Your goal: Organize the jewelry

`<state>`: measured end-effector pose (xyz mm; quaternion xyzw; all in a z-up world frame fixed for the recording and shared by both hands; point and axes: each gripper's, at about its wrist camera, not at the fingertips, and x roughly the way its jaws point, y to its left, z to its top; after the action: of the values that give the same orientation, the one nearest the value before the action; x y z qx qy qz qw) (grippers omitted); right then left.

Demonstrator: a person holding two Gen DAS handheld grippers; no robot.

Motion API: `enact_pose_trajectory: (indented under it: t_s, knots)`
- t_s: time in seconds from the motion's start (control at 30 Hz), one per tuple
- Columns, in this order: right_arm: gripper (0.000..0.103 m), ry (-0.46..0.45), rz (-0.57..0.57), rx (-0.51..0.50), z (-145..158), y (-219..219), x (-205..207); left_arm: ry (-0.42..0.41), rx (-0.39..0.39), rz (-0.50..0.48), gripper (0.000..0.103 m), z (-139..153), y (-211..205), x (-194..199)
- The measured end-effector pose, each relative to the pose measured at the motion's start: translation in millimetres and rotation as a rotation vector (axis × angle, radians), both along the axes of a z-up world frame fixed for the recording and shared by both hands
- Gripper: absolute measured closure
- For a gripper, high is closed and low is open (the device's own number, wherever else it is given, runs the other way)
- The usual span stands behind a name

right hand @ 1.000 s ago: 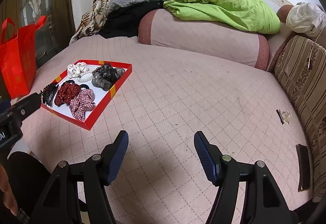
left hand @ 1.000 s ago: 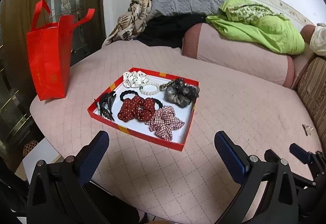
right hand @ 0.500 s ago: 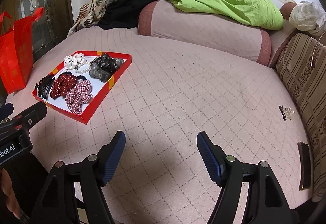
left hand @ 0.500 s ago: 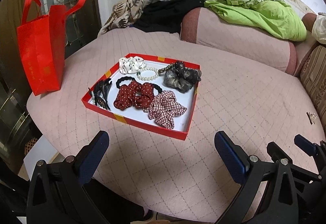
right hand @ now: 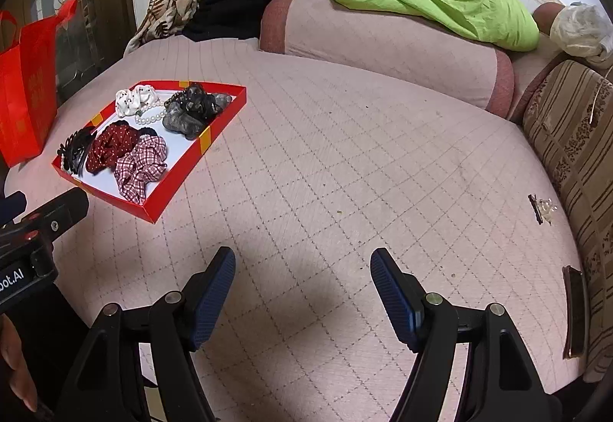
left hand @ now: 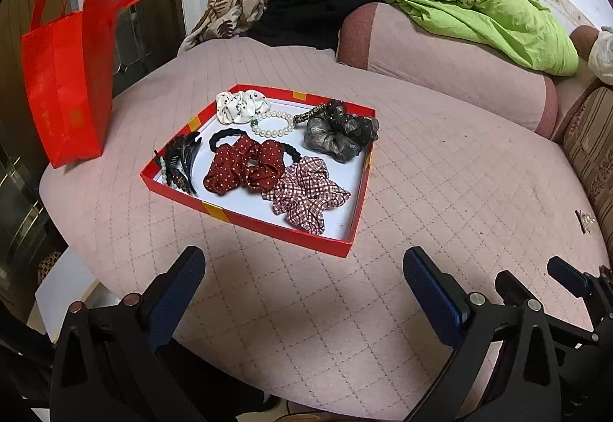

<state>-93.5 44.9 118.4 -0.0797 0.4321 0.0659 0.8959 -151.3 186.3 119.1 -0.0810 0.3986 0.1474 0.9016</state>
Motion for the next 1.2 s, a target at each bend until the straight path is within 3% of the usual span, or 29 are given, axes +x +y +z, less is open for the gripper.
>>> enact_pose_trajectory:
  t_s: [1.2]
  knots:
    - [0.025, 0.019, 0.016, -0.035, -8, 7, 3, 0.072, -0.015, 0.016, 0.0, -20, 11, 12]
